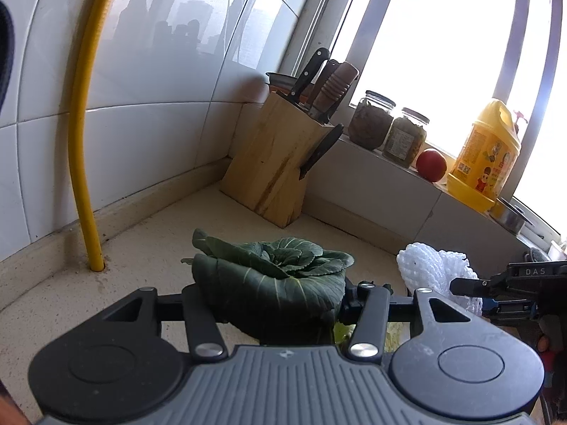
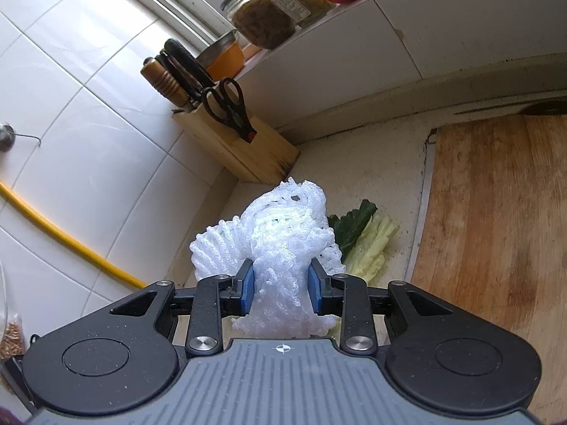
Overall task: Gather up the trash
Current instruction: 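Lift the bok choy with left tool while right lifts the foam net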
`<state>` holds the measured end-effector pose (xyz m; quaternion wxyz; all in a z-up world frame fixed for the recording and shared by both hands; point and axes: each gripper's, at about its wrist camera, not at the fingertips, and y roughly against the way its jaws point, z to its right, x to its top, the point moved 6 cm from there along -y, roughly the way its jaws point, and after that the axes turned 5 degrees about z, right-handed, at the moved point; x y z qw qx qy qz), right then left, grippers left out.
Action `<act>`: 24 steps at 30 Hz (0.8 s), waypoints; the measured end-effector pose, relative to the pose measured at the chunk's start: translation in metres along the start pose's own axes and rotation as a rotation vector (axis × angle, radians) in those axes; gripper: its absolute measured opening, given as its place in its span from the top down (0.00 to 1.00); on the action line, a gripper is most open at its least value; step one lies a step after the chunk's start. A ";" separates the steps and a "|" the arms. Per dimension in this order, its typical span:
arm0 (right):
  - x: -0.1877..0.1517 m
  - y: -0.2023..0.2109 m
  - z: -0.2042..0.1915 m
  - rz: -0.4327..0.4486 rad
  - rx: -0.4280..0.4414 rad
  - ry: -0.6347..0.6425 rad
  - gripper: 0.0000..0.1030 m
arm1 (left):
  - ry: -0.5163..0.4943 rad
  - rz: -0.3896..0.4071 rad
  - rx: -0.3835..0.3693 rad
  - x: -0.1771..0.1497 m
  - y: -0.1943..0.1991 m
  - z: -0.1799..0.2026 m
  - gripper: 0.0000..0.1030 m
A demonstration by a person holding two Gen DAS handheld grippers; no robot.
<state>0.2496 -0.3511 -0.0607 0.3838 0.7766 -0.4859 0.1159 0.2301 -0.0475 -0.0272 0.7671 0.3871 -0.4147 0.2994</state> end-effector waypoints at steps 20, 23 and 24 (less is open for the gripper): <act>-0.033 0.002 0.016 -0.092 -0.006 -0.025 0.63 | -0.014 -0.027 0.028 -0.017 0.019 0.005 0.54; -0.036 0.003 0.017 -0.101 -0.005 -0.026 0.63 | -0.011 -0.030 0.036 -0.020 0.023 0.005 0.54; -0.037 0.003 0.017 -0.105 -0.005 -0.026 0.63 | -0.009 -0.030 0.040 -0.021 0.024 0.005 0.54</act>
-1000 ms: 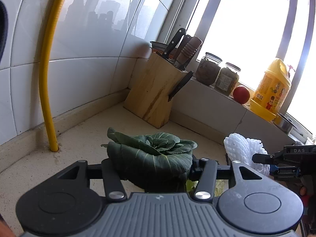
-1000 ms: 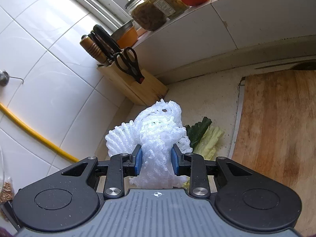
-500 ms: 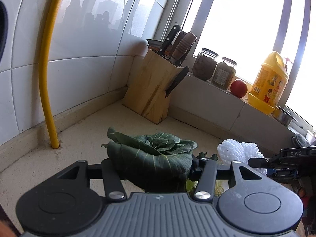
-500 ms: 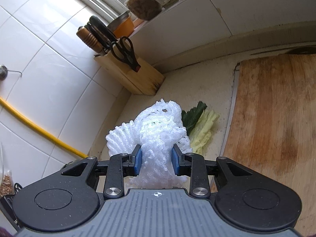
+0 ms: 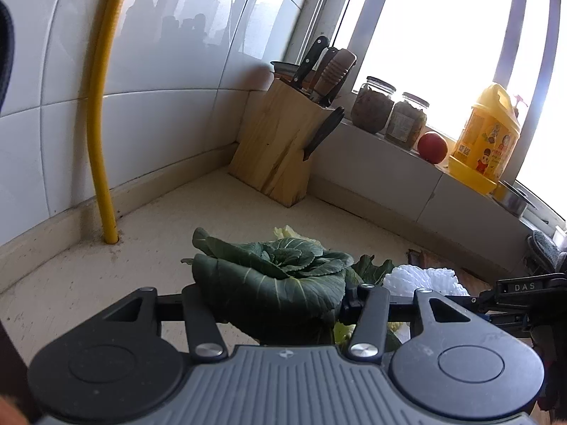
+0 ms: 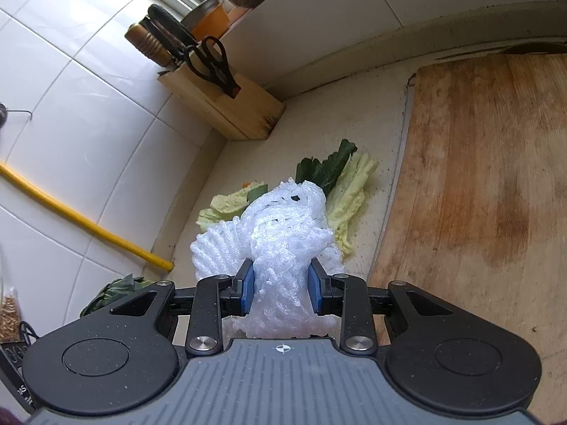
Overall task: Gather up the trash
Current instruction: 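Lift the bok choy with left tool while right lifts the foam net, then carry the bok choy with left tool while right carries the foam net over the bin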
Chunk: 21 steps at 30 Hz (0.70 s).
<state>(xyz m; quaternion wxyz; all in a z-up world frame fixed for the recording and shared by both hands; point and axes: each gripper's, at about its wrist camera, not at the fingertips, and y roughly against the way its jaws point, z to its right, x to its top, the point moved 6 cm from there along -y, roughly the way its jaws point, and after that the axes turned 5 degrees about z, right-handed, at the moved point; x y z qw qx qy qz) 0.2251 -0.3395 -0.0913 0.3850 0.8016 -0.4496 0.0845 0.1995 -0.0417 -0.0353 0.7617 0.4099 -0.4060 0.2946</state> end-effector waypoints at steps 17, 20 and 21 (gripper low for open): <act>-0.026 0.006 0.005 -0.071 0.026 -0.004 0.63 | 0.025 -0.010 0.071 -0.019 0.028 -0.006 0.54; -0.030 0.009 0.006 -0.086 0.037 -0.004 0.63 | 0.029 -0.018 0.087 -0.024 0.032 -0.007 0.54; -0.032 0.009 0.006 -0.091 0.040 -0.002 0.63 | 0.029 -0.021 0.093 -0.026 0.034 -0.007 0.54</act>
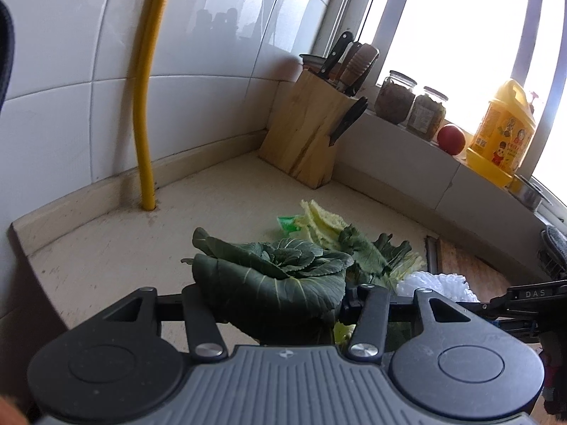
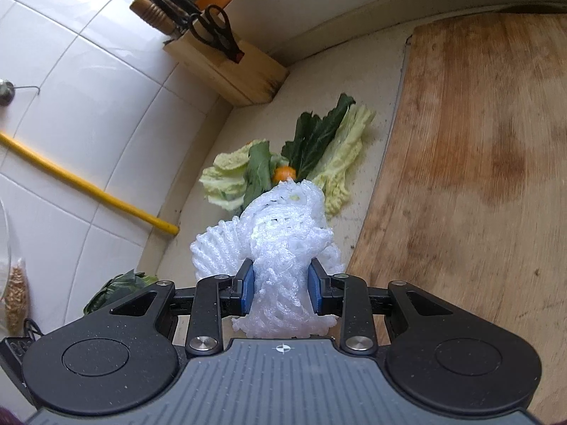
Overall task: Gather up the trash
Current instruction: 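Carry the bok choy with left tool while right carries the foam net over the bin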
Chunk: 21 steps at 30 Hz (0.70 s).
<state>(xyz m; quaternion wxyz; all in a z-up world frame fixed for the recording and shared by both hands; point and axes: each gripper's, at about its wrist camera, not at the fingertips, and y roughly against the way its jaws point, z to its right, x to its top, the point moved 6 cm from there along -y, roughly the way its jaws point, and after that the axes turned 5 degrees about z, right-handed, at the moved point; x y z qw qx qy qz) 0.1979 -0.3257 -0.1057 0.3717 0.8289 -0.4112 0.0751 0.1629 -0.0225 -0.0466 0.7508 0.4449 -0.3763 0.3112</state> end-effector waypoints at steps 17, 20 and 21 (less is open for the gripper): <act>-0.032 -0.006 -0.029 -0.067 0.066 0.046 0.63 | 0.022 0.005 0.038 -0.018 0.032 -0.019 0.54; -0.046 -0.011 -0.039 -0.086 0.069 0.045 0.63 | 0.023 -0.001 0.038 -0.021 0.044 -0.031 0.54; -0.050 -0.013 -0.043 -0.092 0.070 0.048 0.63 | 0.024 -0.001 0.042 -0.023 0.048 -0.035 0.54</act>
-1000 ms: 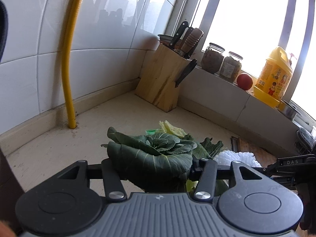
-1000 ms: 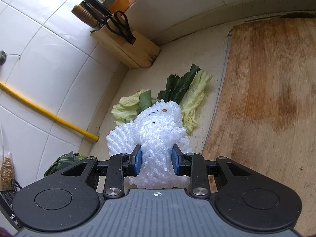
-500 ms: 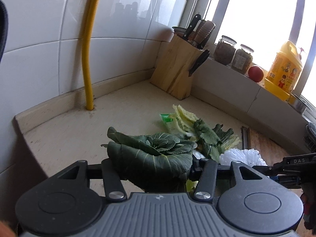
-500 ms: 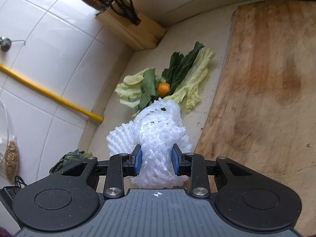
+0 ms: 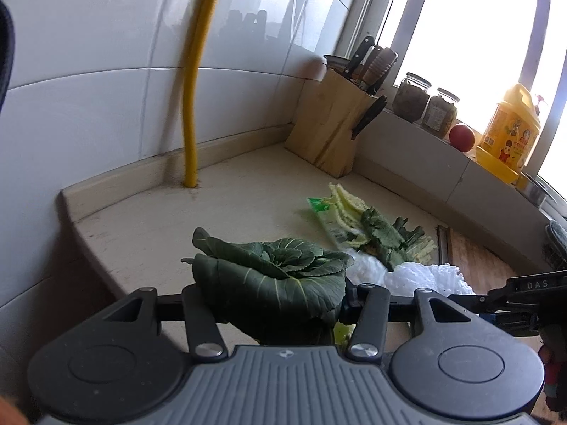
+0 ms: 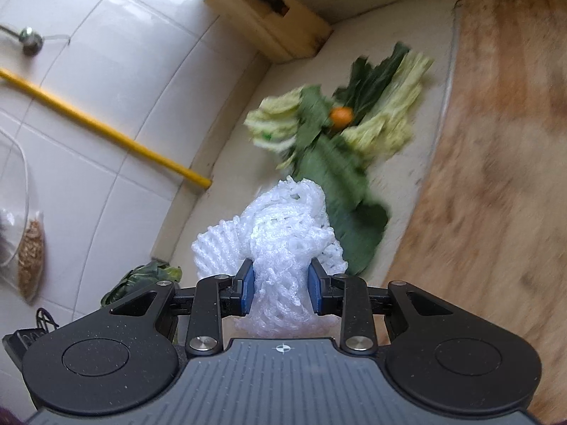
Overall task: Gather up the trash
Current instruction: 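Carry the bok choy with left tool while right carries the foam net over the bin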
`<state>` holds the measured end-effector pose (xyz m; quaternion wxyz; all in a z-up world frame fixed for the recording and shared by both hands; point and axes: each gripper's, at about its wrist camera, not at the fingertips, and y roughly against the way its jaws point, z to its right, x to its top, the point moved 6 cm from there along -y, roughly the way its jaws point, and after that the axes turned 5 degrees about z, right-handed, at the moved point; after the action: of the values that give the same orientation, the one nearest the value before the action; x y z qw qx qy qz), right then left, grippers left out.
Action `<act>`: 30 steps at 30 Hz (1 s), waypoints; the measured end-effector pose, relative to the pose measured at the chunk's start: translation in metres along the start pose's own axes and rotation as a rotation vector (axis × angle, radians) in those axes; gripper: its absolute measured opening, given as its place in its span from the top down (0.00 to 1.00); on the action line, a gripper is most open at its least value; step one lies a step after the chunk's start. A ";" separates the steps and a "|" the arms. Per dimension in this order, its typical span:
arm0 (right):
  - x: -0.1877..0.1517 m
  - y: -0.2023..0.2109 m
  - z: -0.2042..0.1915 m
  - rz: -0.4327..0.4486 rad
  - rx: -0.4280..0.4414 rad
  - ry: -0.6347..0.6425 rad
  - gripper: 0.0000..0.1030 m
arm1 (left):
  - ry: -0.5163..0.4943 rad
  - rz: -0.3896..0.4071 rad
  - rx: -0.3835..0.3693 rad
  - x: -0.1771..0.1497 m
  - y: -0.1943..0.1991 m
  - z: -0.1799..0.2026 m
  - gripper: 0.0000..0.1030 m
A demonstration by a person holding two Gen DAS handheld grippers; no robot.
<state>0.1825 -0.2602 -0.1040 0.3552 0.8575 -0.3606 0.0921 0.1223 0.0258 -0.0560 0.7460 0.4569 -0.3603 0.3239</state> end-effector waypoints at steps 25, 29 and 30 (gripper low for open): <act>-0.098 -0.070 -0.115 -0.192 0.105 0.140 0.63 | 0.107 0.047 0.147 -0.031 0.100 -0.110 0.54; -0.110 -0.079 -0.127 -0.213 0.121 0.158 0.63 | 0.109 0.053 0.160 -0.034 0.109 -0.123 0.54; -0.113 -0.080 -0.130 -0.218 0.125 0.164 0.63 | 0.110 0.054 0.164 -0.034 0.111 -0.126 0.54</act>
<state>0.1686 -0.0707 -0.0995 0.3373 0.9016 -0.2287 0.1450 0.0442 0.1773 -0.0752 0.7157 0.4882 -0.3033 0.3968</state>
